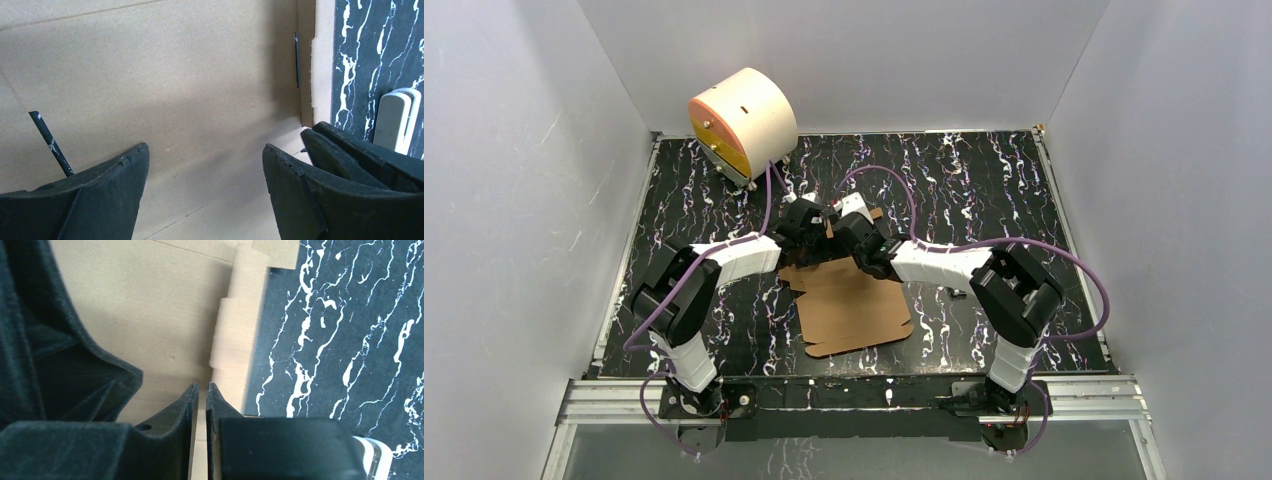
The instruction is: Fold the paper box
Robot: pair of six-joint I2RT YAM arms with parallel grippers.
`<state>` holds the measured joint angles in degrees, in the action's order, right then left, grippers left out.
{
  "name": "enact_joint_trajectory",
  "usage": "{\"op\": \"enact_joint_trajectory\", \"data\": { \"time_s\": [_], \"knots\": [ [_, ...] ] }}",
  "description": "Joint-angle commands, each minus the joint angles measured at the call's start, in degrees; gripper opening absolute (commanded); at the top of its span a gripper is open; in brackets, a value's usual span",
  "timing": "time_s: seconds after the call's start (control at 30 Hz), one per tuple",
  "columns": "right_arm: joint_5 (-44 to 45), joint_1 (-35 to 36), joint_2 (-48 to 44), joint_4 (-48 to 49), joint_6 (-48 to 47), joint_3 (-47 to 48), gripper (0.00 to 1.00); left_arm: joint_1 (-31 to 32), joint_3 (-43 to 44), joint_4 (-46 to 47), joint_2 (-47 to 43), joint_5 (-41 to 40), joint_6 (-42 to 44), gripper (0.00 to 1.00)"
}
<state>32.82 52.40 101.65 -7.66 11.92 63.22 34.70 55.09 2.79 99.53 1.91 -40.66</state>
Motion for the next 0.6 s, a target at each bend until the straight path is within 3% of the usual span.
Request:
{"op": "enact_joint_trajectory", "data": {
  "time_s": [0.0, 0.3, 0.57],
  "knots": [
    [-1.0, 0.8, -2.1, 0.6, 1.3, 2.5, 0.21, 0.6, -2.0, -1.6, 0.3, 1.6, -0.9, 0.8],
    [-2.0, -2.4, -12.8, 0.3, 0.9, -3.0, 0.33, 0.6, 0.5, -7.6, -4.6, -1.1, 1.5, 0.81],
    [-17.8, -11.8, -20.7, 5.0, 7.6, -15.3, 0.42, 1.3, 0.2, -10.2, -8.6, -0.2, 2.1, 0.82]
  ]
}}
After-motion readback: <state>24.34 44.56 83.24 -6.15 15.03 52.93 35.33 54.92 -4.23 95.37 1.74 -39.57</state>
